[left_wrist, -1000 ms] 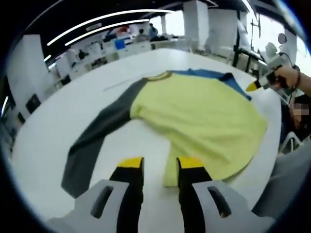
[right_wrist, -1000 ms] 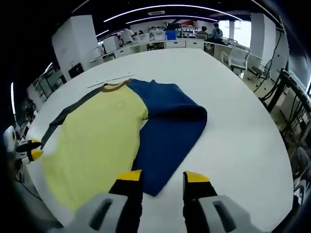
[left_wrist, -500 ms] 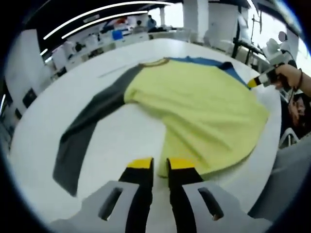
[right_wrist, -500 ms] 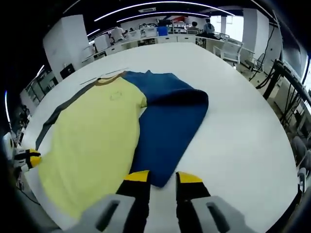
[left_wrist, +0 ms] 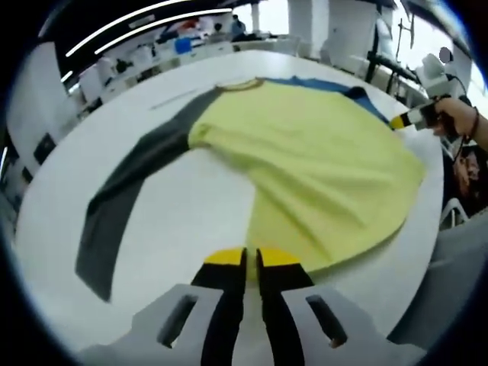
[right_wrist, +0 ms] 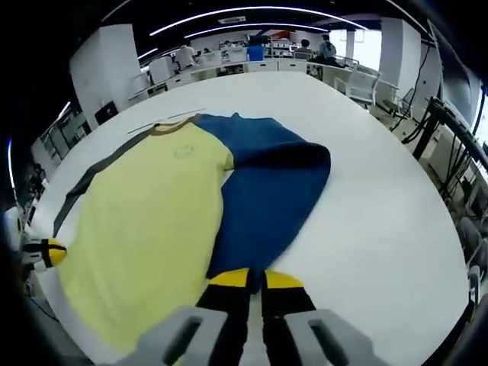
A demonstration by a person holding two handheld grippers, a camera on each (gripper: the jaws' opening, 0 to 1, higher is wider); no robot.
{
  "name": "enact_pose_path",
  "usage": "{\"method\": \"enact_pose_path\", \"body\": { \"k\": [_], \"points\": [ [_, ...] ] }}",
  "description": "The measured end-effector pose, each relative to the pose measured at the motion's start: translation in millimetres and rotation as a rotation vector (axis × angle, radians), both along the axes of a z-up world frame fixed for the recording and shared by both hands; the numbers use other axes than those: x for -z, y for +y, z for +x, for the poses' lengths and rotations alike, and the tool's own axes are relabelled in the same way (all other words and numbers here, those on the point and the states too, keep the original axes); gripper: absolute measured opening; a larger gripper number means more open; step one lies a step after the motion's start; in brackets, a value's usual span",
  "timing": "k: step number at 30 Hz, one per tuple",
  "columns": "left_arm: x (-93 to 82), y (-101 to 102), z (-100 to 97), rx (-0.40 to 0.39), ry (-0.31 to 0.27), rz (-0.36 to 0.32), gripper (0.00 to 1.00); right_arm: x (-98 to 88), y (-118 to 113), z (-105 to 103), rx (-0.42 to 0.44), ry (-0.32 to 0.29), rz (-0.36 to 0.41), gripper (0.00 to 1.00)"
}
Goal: Fold the garment on the visible template until the final outline fits inside the template.
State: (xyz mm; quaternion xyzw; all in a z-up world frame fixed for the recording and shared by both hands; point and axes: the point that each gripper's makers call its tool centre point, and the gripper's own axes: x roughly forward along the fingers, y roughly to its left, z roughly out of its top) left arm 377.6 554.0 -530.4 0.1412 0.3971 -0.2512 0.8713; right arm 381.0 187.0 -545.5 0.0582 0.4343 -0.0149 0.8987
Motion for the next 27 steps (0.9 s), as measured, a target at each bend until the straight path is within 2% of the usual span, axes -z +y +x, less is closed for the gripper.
{"method": "enact_pose_path", "body": {
  "k": [2,7,10,16,20,27],
  "points": [
    [0.9,-2,-1.4,0.005,0.005,0.007,0.07,-1.4,1,0,0.001,-0.005,0.007,0.0],
    [2.9,-1,-1.9,0.02,0.006,0.052,0.0,-5.9,-5,-1,0.016,-0.014,0.013,0.0],
    [2.1,-1,-2.3,0.019,0.016,0.053,0.0,-12.9,-13,-2,0.033,-0.026,0.002,0.0],
    [-8.4,3,-10.4,-0.019,0.031,0.016,0.0,-26.7,-40,-6,0.08,-0.038,-0.04,0.0],
    [-19.6,4,-16.0,-0.049,0.025,-0.043,0.0,-38.7,-64,-5,0.11,-0.055,-0.077,0.0],
    [-31.8,7,-28.4,-0.086,0.025,-0.068,0.0,-55.0,-99,4,0.144,-0.082,-0.115,0.0]
  ]
}}
